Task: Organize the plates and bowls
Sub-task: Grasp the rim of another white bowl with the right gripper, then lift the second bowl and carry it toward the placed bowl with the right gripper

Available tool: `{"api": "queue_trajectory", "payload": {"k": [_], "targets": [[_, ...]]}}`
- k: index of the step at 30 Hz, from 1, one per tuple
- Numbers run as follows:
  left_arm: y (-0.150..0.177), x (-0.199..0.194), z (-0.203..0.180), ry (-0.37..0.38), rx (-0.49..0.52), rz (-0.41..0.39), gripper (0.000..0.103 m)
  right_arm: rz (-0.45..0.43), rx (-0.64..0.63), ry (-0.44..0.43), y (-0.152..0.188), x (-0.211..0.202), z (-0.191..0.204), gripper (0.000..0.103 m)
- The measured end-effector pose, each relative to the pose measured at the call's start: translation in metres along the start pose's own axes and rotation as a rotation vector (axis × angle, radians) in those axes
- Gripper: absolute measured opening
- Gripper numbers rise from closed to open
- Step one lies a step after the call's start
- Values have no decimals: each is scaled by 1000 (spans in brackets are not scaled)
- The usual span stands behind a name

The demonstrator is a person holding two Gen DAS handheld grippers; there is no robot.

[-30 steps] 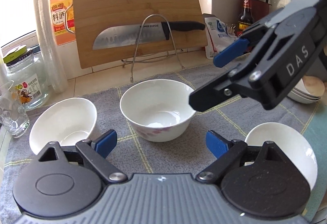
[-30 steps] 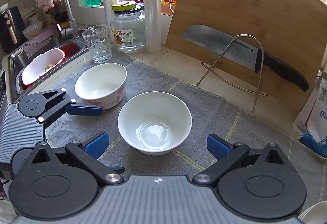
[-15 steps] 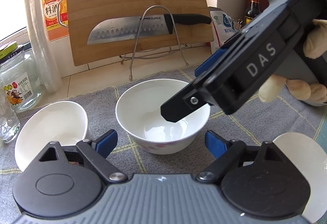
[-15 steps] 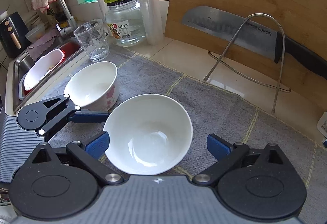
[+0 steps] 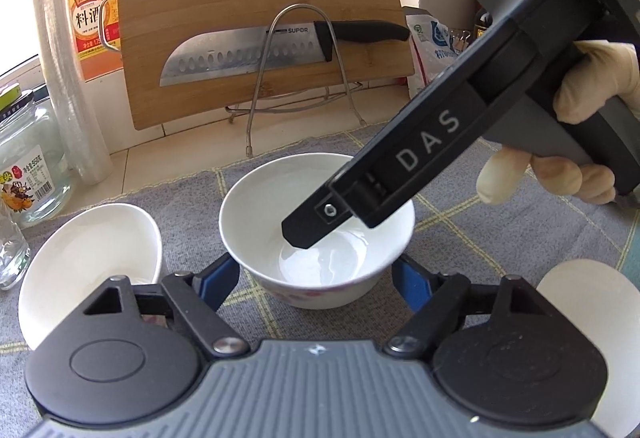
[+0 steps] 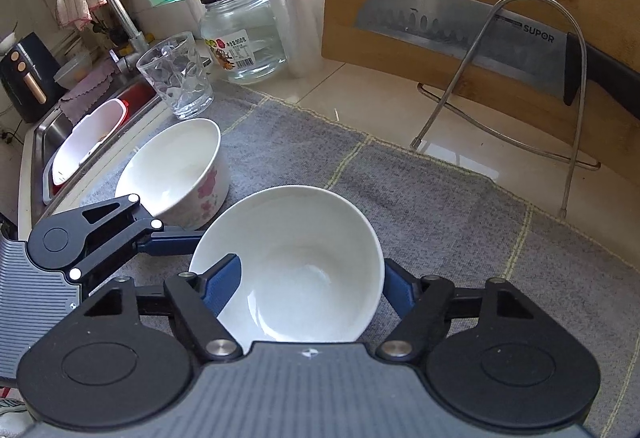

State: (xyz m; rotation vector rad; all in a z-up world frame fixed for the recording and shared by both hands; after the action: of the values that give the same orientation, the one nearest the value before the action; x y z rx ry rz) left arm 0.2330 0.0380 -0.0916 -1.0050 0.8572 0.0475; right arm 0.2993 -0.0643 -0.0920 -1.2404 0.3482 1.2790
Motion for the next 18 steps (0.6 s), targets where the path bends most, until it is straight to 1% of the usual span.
{"api": "queue_trajectory", "payload": {"k": [14, 18], "targets": [[1, -1, 0, 4, 7, -1, 83, -7, 32, -21, -5, 0, 0, 80], [0, -1, 0, 13, 15, 10, 83, 0, 60, -41, -6, -2, -2, 80]]}}
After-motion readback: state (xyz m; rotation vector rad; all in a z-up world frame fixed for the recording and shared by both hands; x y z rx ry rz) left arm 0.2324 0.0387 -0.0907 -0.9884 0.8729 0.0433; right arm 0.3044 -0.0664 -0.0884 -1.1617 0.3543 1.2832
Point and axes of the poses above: each gripper's, at about its wrist camera, not at the fingertips, and x roughly the way its jaws point, z to its left, y to its underside, the point moved 3 cm from there along x, roughly the way its jaws point, and after that the axes turned 15 degrees about x, right-handed, at the moved point
